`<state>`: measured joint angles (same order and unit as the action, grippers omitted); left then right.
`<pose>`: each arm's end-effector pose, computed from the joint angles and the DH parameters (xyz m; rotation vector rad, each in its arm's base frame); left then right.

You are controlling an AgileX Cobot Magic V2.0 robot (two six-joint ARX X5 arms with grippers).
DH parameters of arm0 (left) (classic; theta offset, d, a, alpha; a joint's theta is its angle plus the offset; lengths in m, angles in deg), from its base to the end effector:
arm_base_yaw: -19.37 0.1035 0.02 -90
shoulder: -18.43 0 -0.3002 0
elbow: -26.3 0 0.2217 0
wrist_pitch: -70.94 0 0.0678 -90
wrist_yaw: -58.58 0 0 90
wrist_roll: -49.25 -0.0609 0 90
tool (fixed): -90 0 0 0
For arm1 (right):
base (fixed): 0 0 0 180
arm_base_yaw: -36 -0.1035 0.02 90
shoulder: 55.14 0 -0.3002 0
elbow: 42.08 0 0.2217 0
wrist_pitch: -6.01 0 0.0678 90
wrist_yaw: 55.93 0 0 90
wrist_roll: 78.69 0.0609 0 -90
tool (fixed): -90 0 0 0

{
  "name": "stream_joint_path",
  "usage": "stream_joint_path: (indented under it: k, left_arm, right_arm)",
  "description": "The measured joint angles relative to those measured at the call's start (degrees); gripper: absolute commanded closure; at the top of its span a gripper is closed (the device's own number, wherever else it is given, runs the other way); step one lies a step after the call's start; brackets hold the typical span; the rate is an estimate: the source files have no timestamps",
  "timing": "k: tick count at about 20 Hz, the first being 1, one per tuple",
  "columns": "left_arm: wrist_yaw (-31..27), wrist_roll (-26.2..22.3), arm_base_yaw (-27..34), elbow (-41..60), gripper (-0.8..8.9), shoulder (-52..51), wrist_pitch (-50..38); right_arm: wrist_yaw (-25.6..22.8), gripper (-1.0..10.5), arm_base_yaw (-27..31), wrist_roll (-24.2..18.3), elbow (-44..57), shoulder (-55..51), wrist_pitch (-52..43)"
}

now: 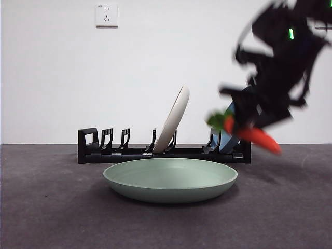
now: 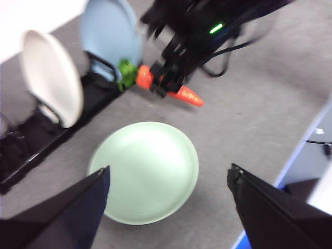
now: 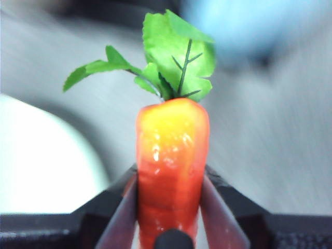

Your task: Take the green plate from the plate rack,put the plate on the table,take the carrot from the table,put the carrot in the plate

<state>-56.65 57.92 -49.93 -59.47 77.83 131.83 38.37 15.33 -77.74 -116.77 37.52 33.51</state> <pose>0.0833 -0.1471 0.3907 0.3113 0.4717 -0.7080 0.3118 0.1225 0.2434 -0.0984 0.7948 0.4059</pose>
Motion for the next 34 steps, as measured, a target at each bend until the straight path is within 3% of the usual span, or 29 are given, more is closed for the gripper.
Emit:
stream_joint_path:
  k: [2, 6, 16, 17, 20, 21, 25, 30, 34]
  left_arm:
    - [-1.3, 0.0, 0.0, 0.0, 4.32, 0.0, 0.0]
    - [-1.3, 0.0, 0.0, 0.0, 4.32, 0.0, 0.2]
    - [-1.3, 0.0, 0.0, 0.0, 4.32, 0.0, 0.2]
    - [-1.3, 0.0, 0.0, 0.0, 4.32, 0.0, 0.2]
    - [-1.3, 0.0, 0.0, 0.0, 4.32, 0.0, 0.3]
    - [-1.3, 0.0, 0.0, 0.0, 4.32, 0.0, 0.3]
    - [-1.3, 0.0, 0.0, 0.0, 4.32, 0.0, 0.3]
    - [-1.3, 0.0, 0.0, 0.0, 4.32, 0.0, 0.4]
    - [-1.3, 0.0, 0.0, 0.0, 4.32, 0.0, 0.4]
  right_arm:
    - [0.1, 9.6, -5.6, 0.5, -0.6, -3.7, -3.5]
    - [-0.1, 9.6, -13.9, 3.6, -0.8, 1.9, -8.6]
    - [-1.5, 9.4, -17.2, 5.1, -0.7, 13.5, -9.7]
    - [-1.4, 9.0, -17.2, 5.1, -0.7, 13.5, -9.7]
    - [-1.3, 5.1, -17.2, 5.2, -0.7, 13.5, -10.1]
    - [-1.3, 4.3, -17.2, 5.2, -0.7, 13.5, -10.1]
    - [-1.3, 4.1, -17.2, 5.3, -0.7, 13.2, -8.8]
    - [-1.4, 4.1, -17.2, 5.5, -0.5, 0.6, -0.4]
    - [-1.4, 4.1, -17.2, 5.5, -0.5, -15.6, 14.2]
